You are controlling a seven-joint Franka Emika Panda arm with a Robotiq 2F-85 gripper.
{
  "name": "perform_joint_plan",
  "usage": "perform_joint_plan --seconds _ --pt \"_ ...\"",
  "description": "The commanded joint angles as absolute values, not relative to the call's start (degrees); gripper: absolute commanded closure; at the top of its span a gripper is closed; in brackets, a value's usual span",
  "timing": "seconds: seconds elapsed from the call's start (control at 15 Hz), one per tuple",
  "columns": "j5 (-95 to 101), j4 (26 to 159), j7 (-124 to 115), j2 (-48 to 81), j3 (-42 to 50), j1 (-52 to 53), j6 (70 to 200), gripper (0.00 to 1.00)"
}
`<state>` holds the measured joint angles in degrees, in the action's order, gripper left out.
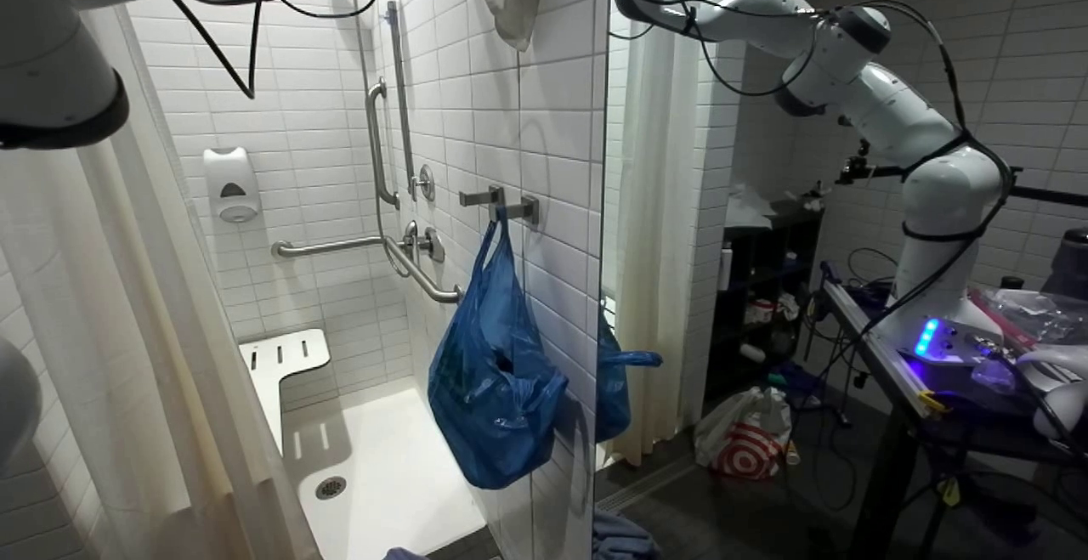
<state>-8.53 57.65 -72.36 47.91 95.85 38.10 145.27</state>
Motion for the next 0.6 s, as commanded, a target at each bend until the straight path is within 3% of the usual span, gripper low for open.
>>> perform_joint_plan --seconds 0.0,0.53 --pt "-9.7 52.9 -71.1 47.6 91.6 33.4 143.3 0.98" --pt "-10.1 49.1 -69.9 48.4 86.4 29.4 141.5 0.98"
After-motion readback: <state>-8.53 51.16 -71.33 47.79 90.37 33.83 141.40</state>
